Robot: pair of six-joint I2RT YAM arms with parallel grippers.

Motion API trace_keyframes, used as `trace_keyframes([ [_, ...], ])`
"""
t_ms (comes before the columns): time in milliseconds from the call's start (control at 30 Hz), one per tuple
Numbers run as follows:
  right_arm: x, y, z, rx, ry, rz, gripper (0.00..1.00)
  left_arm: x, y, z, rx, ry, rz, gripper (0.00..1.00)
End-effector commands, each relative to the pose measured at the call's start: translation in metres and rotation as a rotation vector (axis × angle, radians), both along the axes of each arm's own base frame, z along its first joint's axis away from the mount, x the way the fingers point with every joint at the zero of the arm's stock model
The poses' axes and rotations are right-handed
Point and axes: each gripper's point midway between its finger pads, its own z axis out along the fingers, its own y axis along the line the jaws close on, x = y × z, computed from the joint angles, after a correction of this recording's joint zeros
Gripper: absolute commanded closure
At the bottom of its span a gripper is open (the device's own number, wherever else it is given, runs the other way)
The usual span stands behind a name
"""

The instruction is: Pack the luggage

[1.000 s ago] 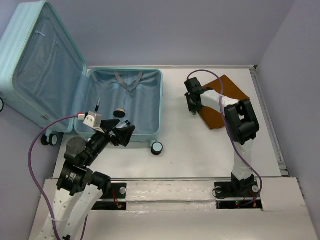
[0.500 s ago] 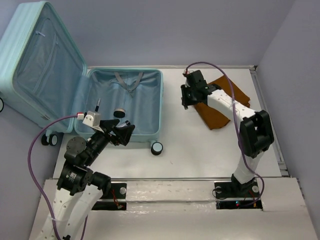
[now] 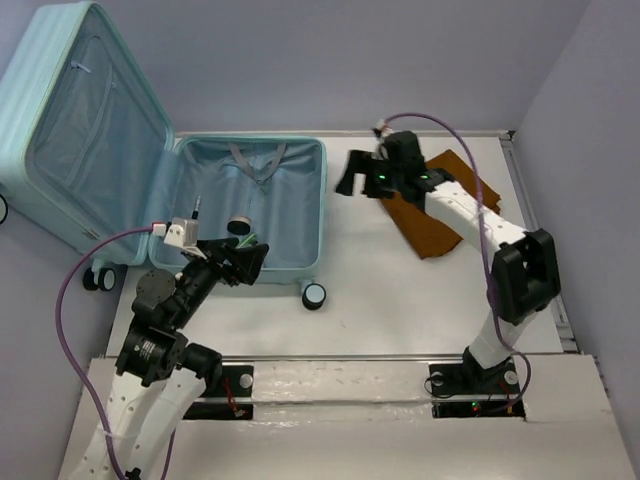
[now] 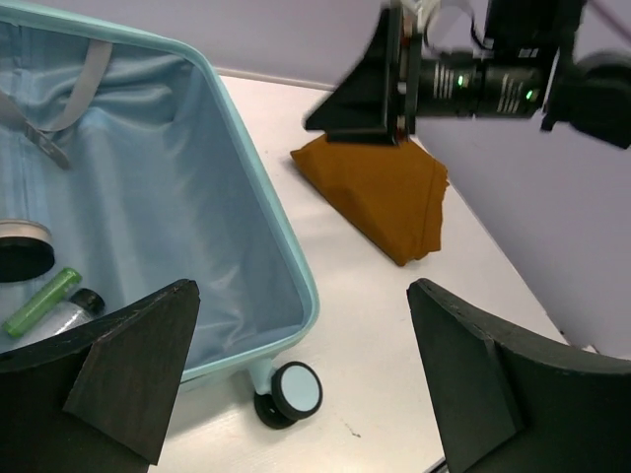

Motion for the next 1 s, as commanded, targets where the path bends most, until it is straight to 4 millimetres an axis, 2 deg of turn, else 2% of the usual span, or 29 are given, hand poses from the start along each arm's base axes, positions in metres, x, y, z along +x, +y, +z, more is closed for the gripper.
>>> trace_keyframes([
  [0,0.030,-0.192,-0.025,0.048,0.068,-0.529,0.00,-0.012,-0.018,0.016,-0.075,-0.035,-0.113,0.01],
  [33,0.013,-0.227,-0.040,0.036,0.079,-0.615,0.00,-0.015,-0.021,0.017,-0.077,-0.037,-0.136,0.01],
  [67,0.010,-0.281,-0.034,0.052,0.051,-0.755,0.00,-0.017,-0.021,0.023,-0.075,-0.047,-0.141,0.01],
  [100,0.005,-0.306,-0.052,0.041,0.085,-0.819,0.00,-0.018,-0.021,0.024,-0.065,-0.051,-0.143,0.01],
  [133,-0.009,-0.326,-0.068,0.040,0.112,-0.874,0.00,-0.020,-0.024,0.026,-0.040,-0.067,-0.168,0.01],
  [167,-0.016,-0.363,-0.076,0.051,0.128,-0.967,0.00,-0.021,-0.025,0.026,-0.032,-0.076,-0.177,0.01],
  [233,-0.025,-0.385,-0.097,0.063,0.171,-1.027,0.00,-0.019,-0.026,0.026,-0.027,-0.076,-0.179,0.01],
  [267,-0.026,-0.402,-0.100,0.092,0.173,-1.067,0.00,-0.017,-0.026,0.024,-0.024,-0.067,-0.174,0.01],
  [300,-0.025,-0.399,-0.106,0.104,0.189,-1.059,0.00,-0.015,-0.026,0.021,-0.020,-0.054,-0.171,0.01],
  [333,-0.026,-0.409,-0.115,0.119,0.211,-1.079,0.00,-0.011,-0.027,0.014,-0.010,-0.026,-0.168,0.01],
  [367,-0.023,-0.406,-0.121,0.137,0.222,-1.066,0.00,-0.010,-0.027,0.011,-0.005,-0.016,-0.166,0.01],
  [400,-0.016,-0.404,-0.118,0.175,0.205,-1.037,0.00,-0.010,-0.027,0.011,-0.003,-0.014,-0.168,0.01],
  [433,-0.014,-0.403,-0.127,0.181,0.228,-1.027,0.00,-0.010,-0.027,0.011,-0.004,-0.017,-0.168,0.01],
  [467,-0.010,-0.401,-0.121,0.199,0.214,-1.013,0.00,-0.009,-0.027,0.011,-0.004,-0.017,-0.165,0.01],
  [567,0.004,-0.393,-0.123,0.261,0.194,-0.965,0.00,-0.009,-0.026,0.010,-0.004,-0.016,-0.160,0.01],
  [667,0.010,-0.396,-0.143,0.265,0.250,-0.984,0.00,-0.007,-0.027,0.007,0.000,-0.004,-0.160,0.01],
  [700,0.012,-0.396,-0.155,0.261,0.285,-0.986,0.00,-0.007,-0.027,0.006,0.002,-0.003,-0.160,0.01],
  [900,0.012,-0.389,-0.188,0.263,0.382,-0.971,0.00,-0.002,-0.027,0.004,0.006,0.014,-0.148,0.01],
  [967,0.013,-0.383,-0.197,0.246,0.403,-0.956,0.04,0.001,-0.027,0.002,0.011,0.023,-0.142,0.01],
])
